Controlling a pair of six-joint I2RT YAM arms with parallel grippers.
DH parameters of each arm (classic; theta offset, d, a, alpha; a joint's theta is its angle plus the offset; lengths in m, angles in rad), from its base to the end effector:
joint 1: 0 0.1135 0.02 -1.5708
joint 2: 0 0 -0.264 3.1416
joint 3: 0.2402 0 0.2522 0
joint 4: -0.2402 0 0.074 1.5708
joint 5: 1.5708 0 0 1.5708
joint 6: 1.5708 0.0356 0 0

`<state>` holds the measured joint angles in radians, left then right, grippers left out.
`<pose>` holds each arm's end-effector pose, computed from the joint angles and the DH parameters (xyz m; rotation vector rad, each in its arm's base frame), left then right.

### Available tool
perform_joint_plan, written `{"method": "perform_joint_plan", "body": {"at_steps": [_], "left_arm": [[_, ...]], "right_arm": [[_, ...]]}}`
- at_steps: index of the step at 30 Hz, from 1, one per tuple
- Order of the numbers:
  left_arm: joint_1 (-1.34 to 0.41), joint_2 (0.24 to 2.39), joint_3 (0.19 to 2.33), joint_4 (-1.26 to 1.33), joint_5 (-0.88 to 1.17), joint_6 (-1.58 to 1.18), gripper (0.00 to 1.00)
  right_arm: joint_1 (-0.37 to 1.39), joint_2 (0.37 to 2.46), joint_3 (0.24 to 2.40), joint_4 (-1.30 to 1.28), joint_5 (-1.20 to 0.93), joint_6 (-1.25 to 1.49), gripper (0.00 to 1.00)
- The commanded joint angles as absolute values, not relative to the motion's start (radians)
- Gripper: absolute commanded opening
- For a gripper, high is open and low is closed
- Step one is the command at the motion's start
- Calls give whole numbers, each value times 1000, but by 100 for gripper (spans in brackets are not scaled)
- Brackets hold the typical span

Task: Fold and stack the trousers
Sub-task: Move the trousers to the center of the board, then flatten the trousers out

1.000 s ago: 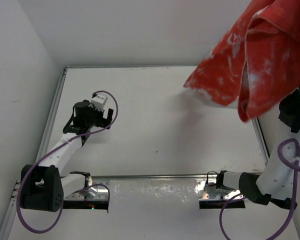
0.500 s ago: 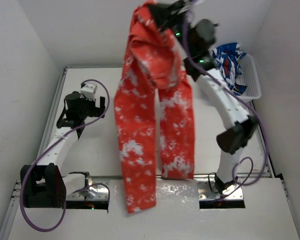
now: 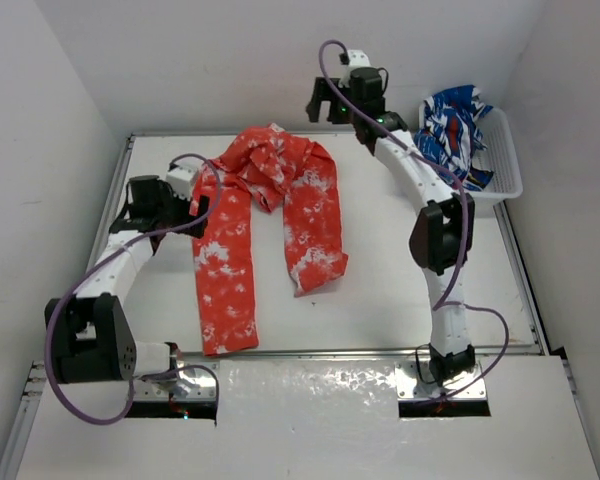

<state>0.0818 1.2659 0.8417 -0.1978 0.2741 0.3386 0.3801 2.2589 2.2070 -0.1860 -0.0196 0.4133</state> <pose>0.2765 0.0130 0.2561 0.4286 2.1241 -0.0599 0.5030 0.2017 0.3388 0.0164 1.8470 0.5780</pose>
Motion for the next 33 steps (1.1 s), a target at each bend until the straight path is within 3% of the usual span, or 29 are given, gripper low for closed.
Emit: {"method": "perform_joint_plan", "body": {"at_steps": [1, 6, 10, 12, 16, 19, 25, 30, 33], "left_arm": [[48, 1337, 891, -374, 235, 461, 90], [37, 1506, 891, -486, 140, 522, 88], [23, 1584, 865, -456, 91, 494, 86], [25, 1614, 861, -416, 55, 480, 86], [29, 1686, 908, -347, 41, 469, 86], [31, 1793, 1038, -307, 20, 486, 87], [32, 2171, 1605, -388, -6, 457, 87], [29, 2286, 1977, -469, 225, 351, 88], [29, 2235, 2057, -479, 322, 374, 91]], "right_arm": [[350, 2188, 2163, -327, -54, 269, 99], [351, 2057, 1847, -382, -81, 140, 95], [354, 1988, 1613, -385, -149, 114, 73], [362, 1976, 1494, -387, -163, 95, 71], [406, 1953, 1286, -359, -199, 38, 53], [483, 1947, 1212, -347, -319, -57, 49], [688, 1999, 1341, -318, -567, -112, 46], [844, 2173, 1737, -364, -710, -99, 52], [831, 2158, 1789, -93, -753, 131, 58]]}}
